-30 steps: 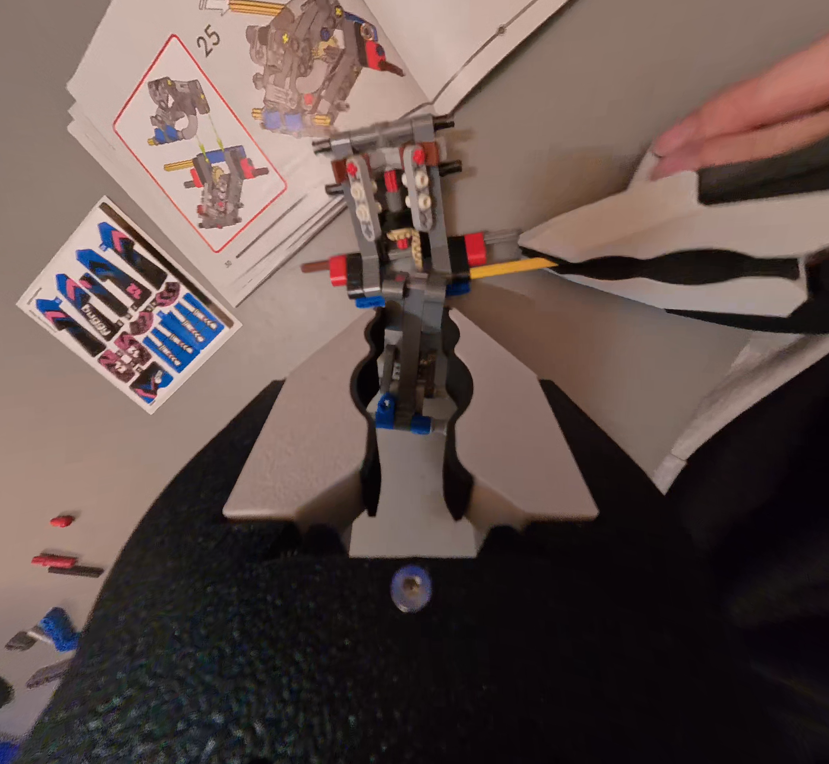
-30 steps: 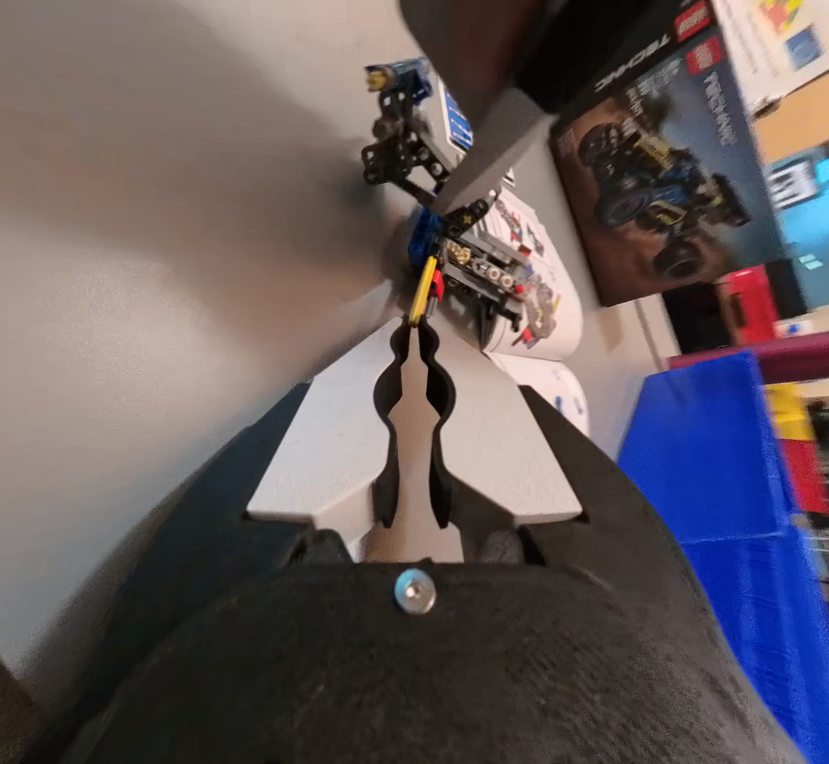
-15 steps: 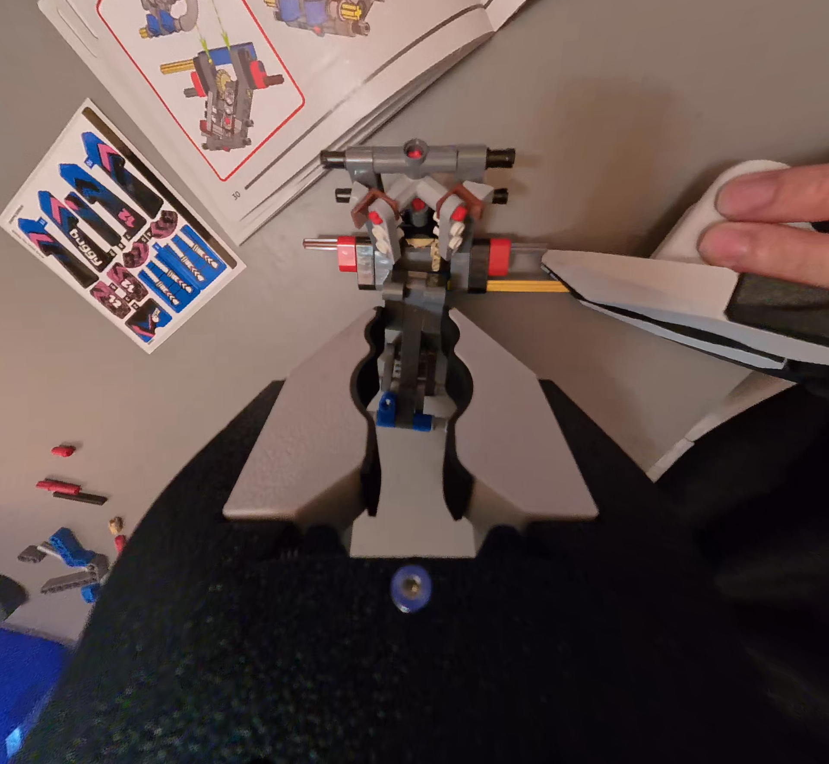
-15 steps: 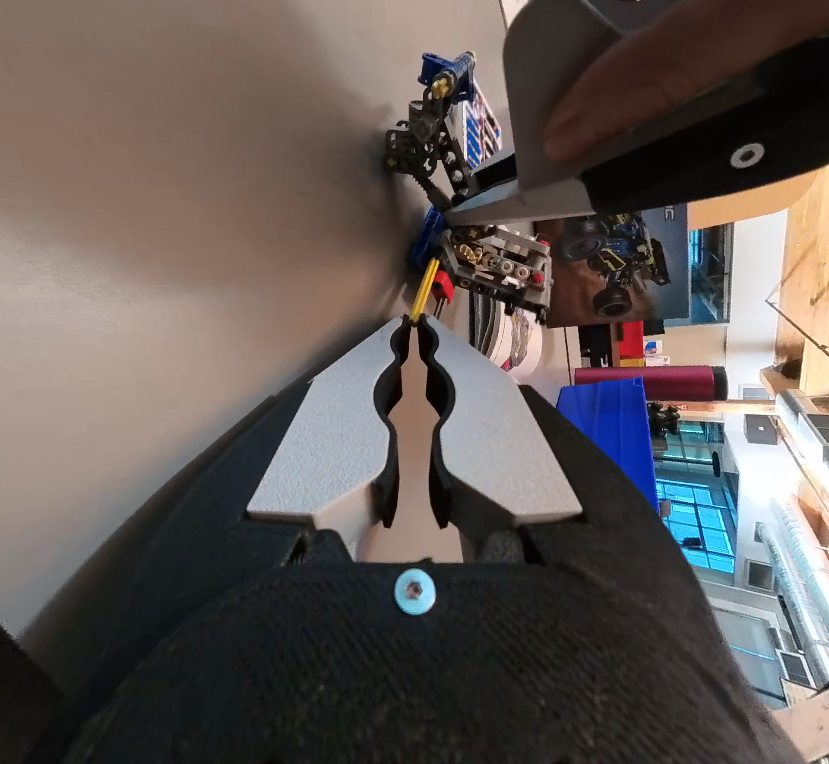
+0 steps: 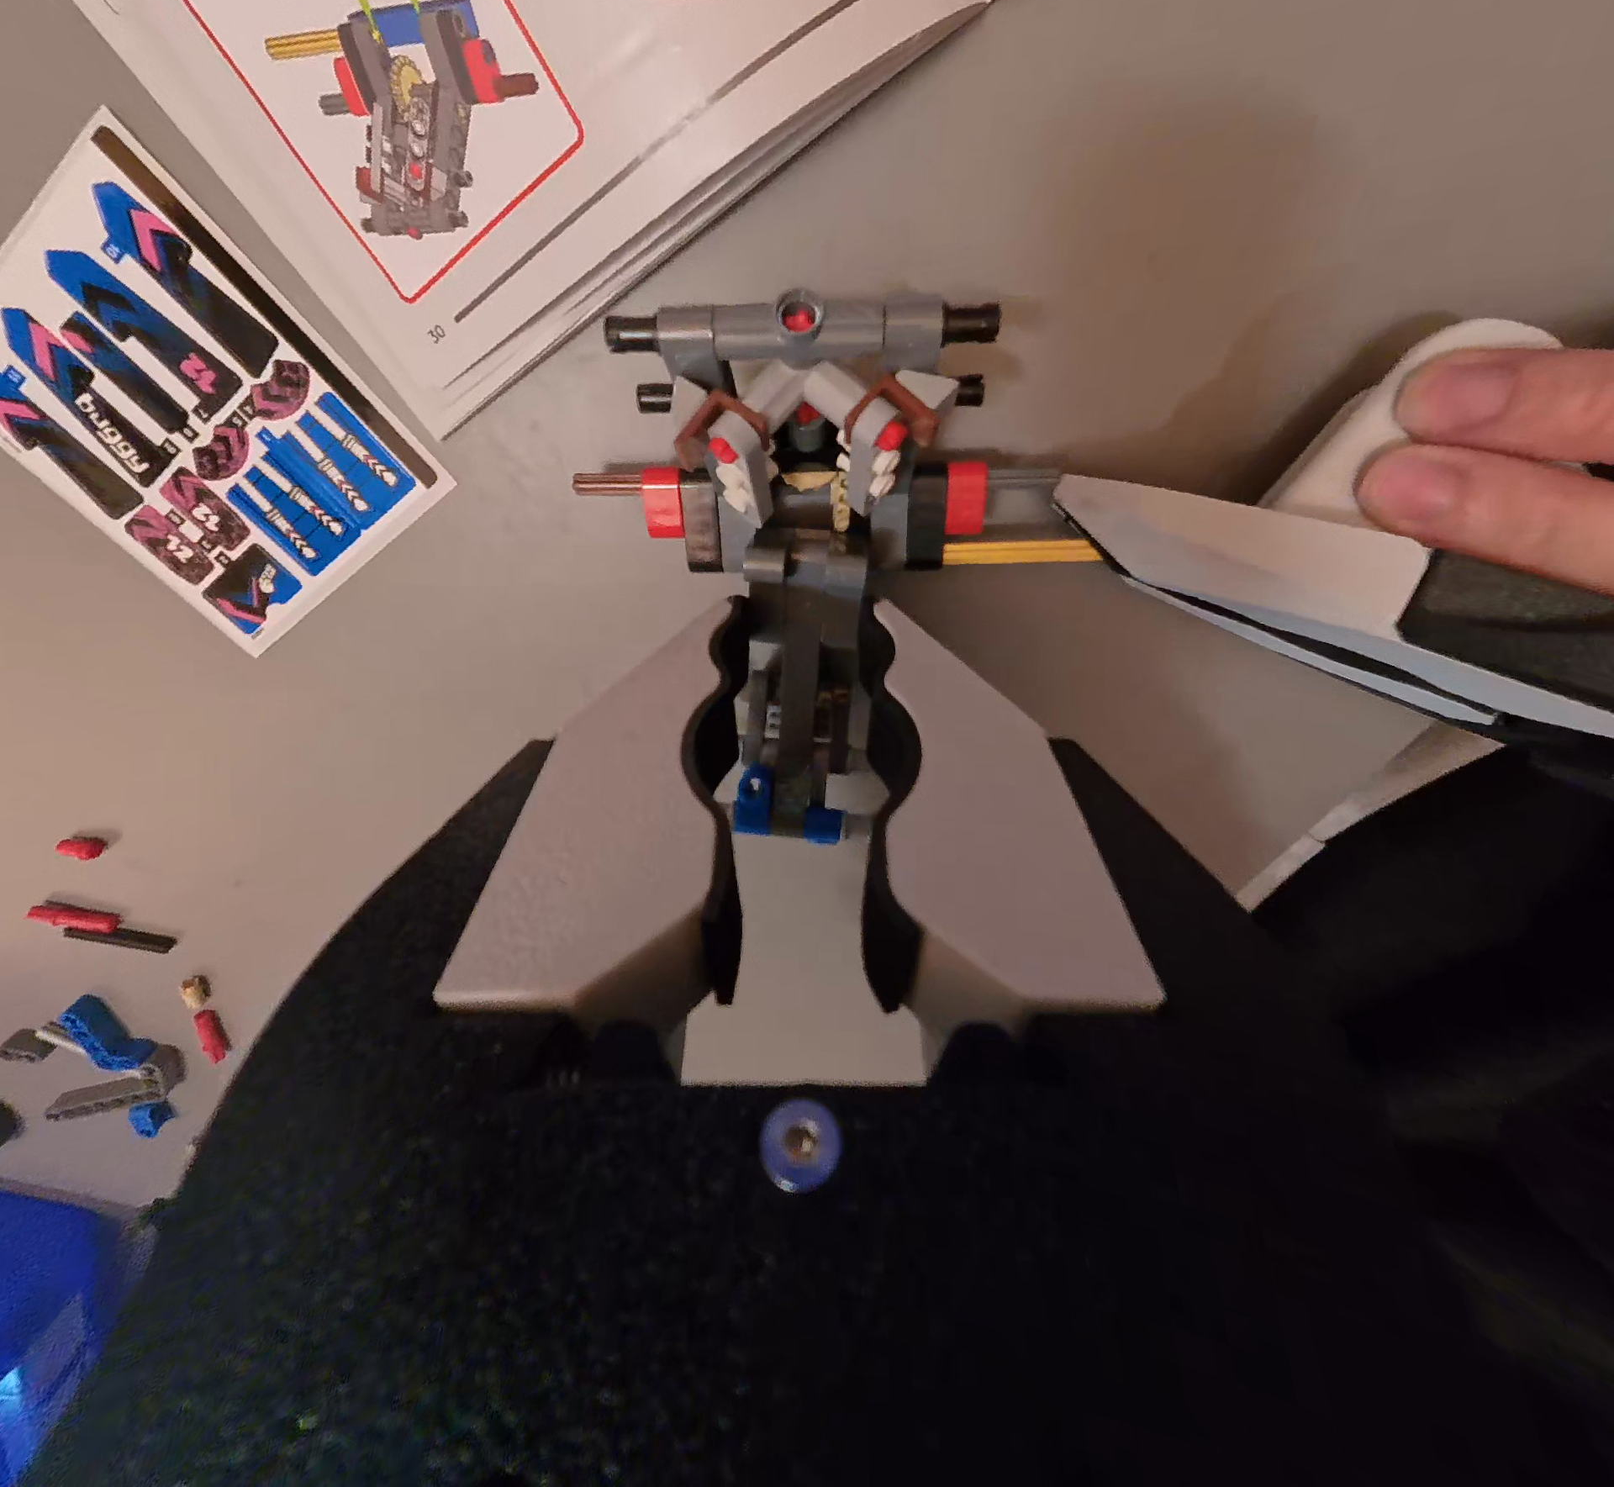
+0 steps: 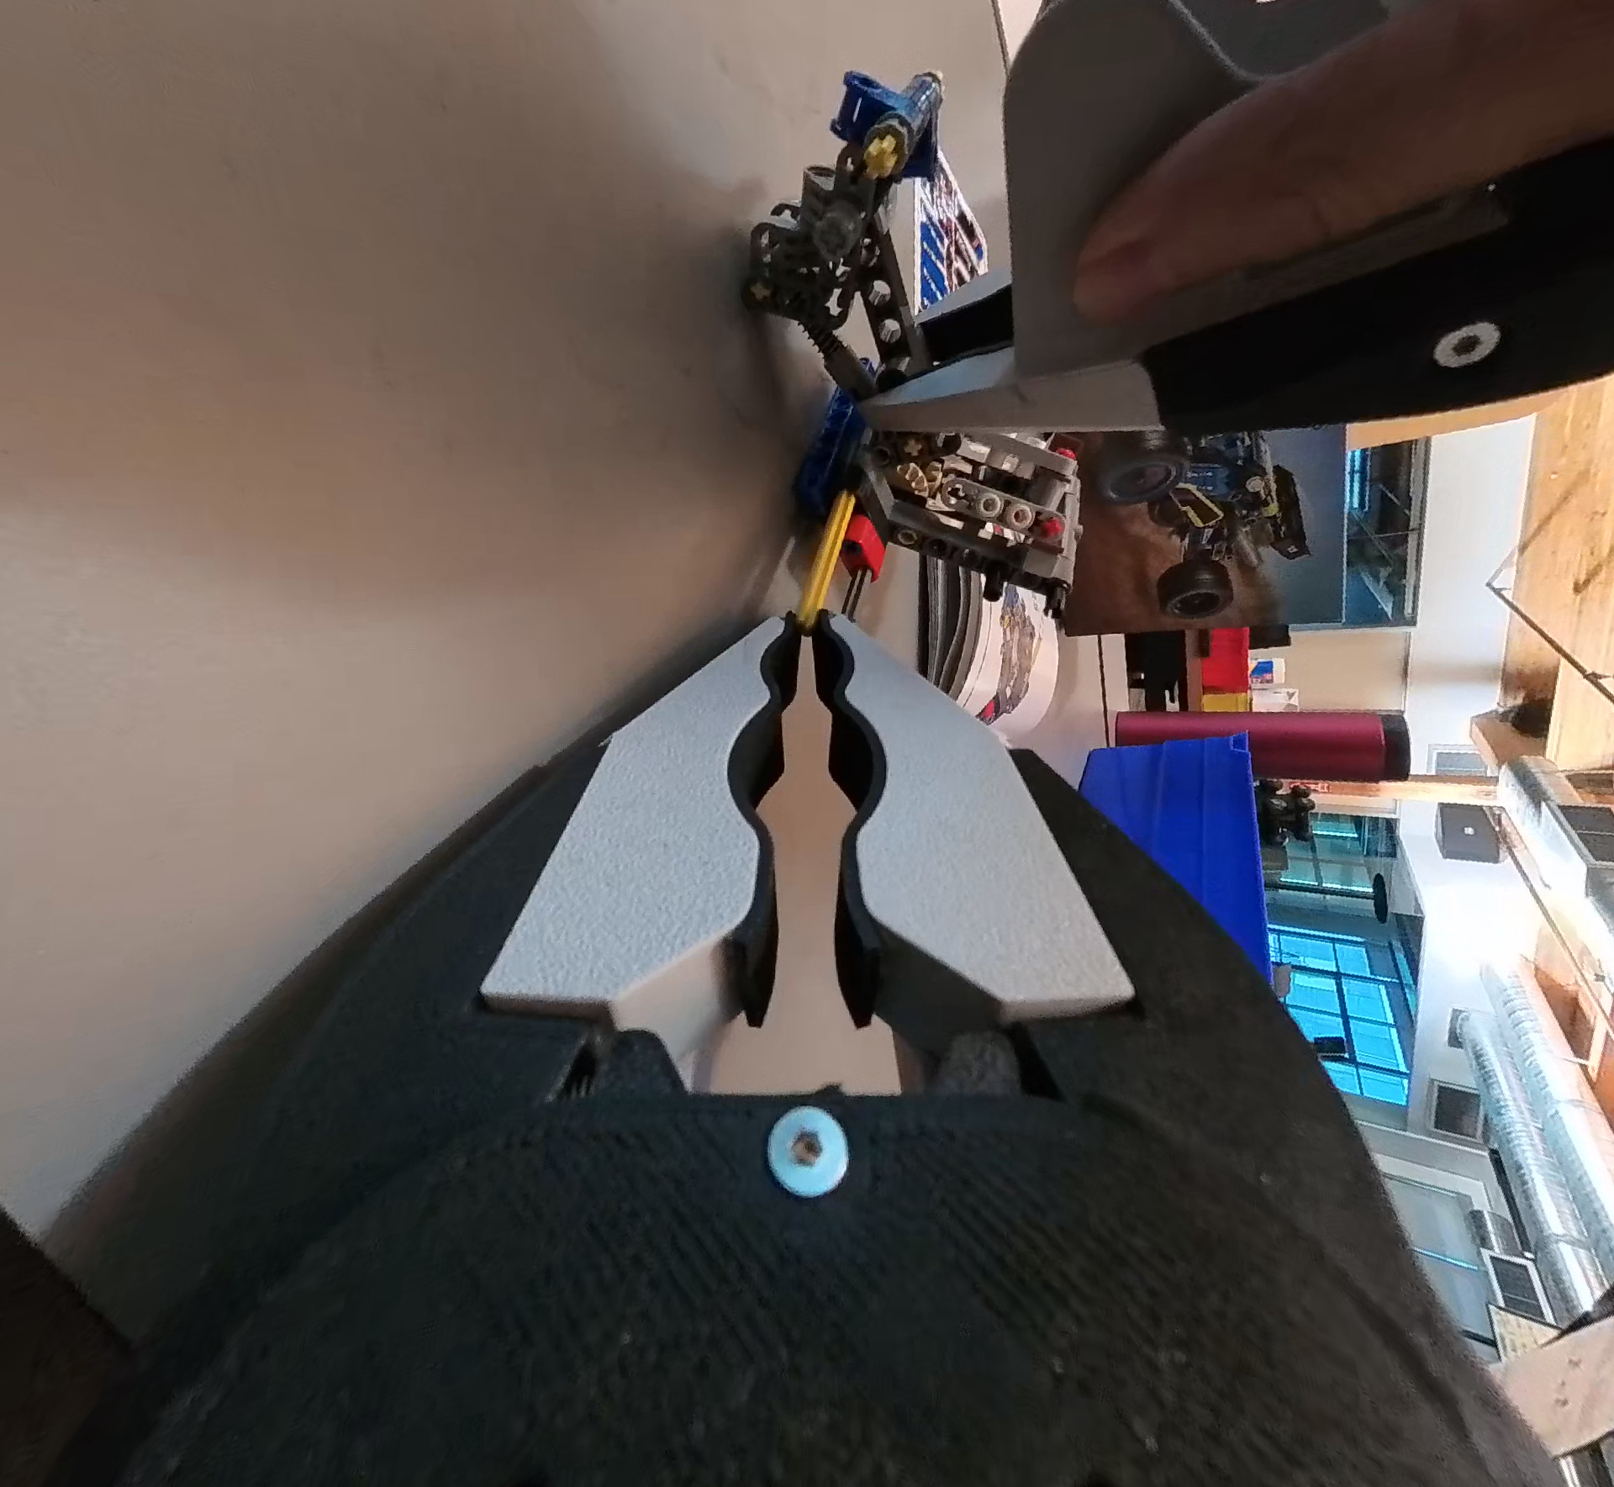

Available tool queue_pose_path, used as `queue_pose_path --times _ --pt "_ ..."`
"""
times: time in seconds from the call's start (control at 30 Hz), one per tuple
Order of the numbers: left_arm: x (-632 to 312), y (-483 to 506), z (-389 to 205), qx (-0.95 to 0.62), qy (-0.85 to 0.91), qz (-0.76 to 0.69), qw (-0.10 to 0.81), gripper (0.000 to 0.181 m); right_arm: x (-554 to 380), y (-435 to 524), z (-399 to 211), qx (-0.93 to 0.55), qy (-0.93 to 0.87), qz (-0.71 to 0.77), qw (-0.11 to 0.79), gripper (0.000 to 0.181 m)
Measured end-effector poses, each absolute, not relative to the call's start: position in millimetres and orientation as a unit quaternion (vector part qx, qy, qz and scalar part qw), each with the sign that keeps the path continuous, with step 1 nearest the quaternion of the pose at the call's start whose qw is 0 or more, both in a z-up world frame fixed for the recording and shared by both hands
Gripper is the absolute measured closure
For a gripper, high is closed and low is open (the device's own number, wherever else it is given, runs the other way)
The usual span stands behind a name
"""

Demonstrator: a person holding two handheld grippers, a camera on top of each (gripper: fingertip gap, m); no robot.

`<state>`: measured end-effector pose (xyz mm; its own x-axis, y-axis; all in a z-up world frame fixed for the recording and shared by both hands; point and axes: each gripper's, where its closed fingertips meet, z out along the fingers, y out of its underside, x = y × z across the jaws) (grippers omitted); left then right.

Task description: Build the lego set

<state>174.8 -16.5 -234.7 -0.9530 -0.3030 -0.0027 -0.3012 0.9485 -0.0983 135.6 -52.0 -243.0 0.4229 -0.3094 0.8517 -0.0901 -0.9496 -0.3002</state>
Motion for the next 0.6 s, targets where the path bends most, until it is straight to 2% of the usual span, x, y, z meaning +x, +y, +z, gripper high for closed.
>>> queue_pose_path --times 0.03,0.3,0.6 --pt "174 -16 -235 -0.155 0.987 -0.047 0.009 0.159 136 -52 -243 -0.837 0.123 -0.523 0.105 0.180" --pt "173 -11 -234 -0.171 0.984 -0.039 0.036 0.159 136 -52 -243 -0.835 0.131 -0.525 0.097 0.180" --pt "170 -5 -238 -0.192 0.979 -0.064 0.023 0.159 132 -40 -243 -0.836 0.106 -0.532 0.084 0.180"
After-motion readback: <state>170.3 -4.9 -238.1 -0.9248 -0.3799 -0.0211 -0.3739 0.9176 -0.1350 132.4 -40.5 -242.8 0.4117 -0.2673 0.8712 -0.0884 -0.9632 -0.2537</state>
